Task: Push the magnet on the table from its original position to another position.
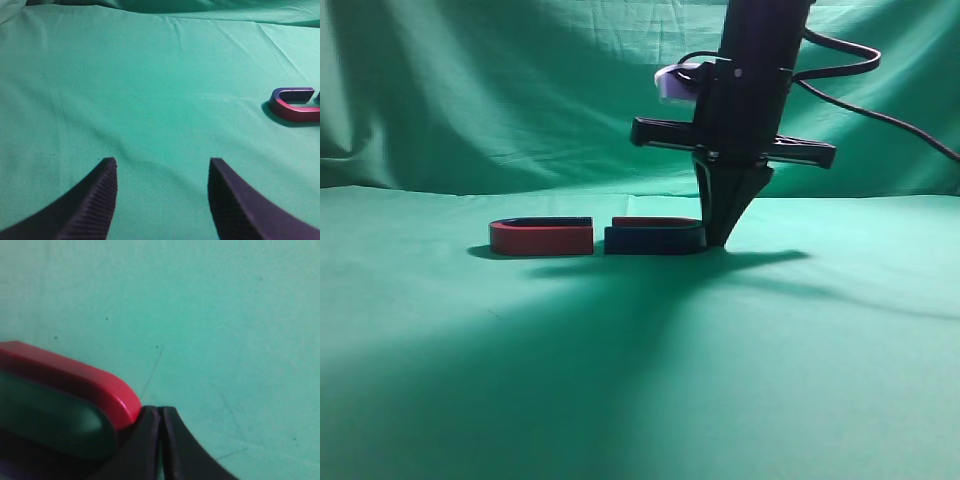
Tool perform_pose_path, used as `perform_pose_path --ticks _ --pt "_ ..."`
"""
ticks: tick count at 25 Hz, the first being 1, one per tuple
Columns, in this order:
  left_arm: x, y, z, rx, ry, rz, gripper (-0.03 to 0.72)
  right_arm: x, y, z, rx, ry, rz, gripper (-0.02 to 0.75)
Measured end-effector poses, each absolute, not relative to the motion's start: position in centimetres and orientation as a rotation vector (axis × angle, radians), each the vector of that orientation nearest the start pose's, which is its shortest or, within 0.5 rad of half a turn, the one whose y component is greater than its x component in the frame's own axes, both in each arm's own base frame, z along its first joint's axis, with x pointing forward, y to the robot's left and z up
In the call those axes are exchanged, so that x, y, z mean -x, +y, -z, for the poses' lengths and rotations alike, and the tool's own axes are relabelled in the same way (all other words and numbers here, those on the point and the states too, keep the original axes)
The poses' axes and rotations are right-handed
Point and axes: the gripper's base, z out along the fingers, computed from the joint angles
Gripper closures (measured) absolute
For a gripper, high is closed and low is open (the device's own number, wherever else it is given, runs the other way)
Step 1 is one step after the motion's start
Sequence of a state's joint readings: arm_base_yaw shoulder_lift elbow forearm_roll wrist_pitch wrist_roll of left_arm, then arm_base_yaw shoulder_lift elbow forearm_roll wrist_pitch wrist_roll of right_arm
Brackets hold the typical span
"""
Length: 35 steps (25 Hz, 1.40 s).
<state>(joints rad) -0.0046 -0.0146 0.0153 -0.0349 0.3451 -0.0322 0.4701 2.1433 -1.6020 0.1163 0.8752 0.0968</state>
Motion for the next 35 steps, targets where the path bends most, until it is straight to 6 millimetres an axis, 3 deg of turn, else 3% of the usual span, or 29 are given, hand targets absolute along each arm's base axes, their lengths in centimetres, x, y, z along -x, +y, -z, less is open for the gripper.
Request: perform_pose_path --ticks 9,14,20,26,27,32,34,35 --pt "-5.3 -0.1 -17.8 0.047 1.829 0.06 0.316 -39.5 22.2 -17.8 0.474 2.847 -0.267 0.738" --pt "-5.3 -0.1 -17.8 0.047 1.829 0.06 0.316 -39.8 22.2 -20.6 0.518 2.89 -0.223 0.738" --pt "-5.3 -0.1 -17.8 0.047 1.829 0.06 0.316 -38.3 21.4 -26.8 0.494 2.867 -0.229 0.738" --pt "-5.3 -0.1 -17.8 0.047 1.829 0.06 0.316 -34.9 19.4 -35.1 0.45 2.697 -0.277 0.738" --pt "-5.3 -0.1 -17.8 0.047 1.829 0.06 0.316 -34.9 19.4 -35.1 0.45 2.697 -0.277 0.738" --pt "-5.3 -0.1 -17.8 0.047 1.829 0.06 0.316 -31.3 17.3 -41.1 0.362 2.537 -0.198 0.738" --pt "-5.3 -0.1 -17.8 0.047 1.829 0.06 0.316 -29.2 16.2 -43.1 0.323 2.474 -0.155 0.738" --pt "-5.3 -0.1 -17.8 0.047 1.829 0.06 0.316 -27.1 15.2 -44.3 0.299 2.435 -0.132 0.738"
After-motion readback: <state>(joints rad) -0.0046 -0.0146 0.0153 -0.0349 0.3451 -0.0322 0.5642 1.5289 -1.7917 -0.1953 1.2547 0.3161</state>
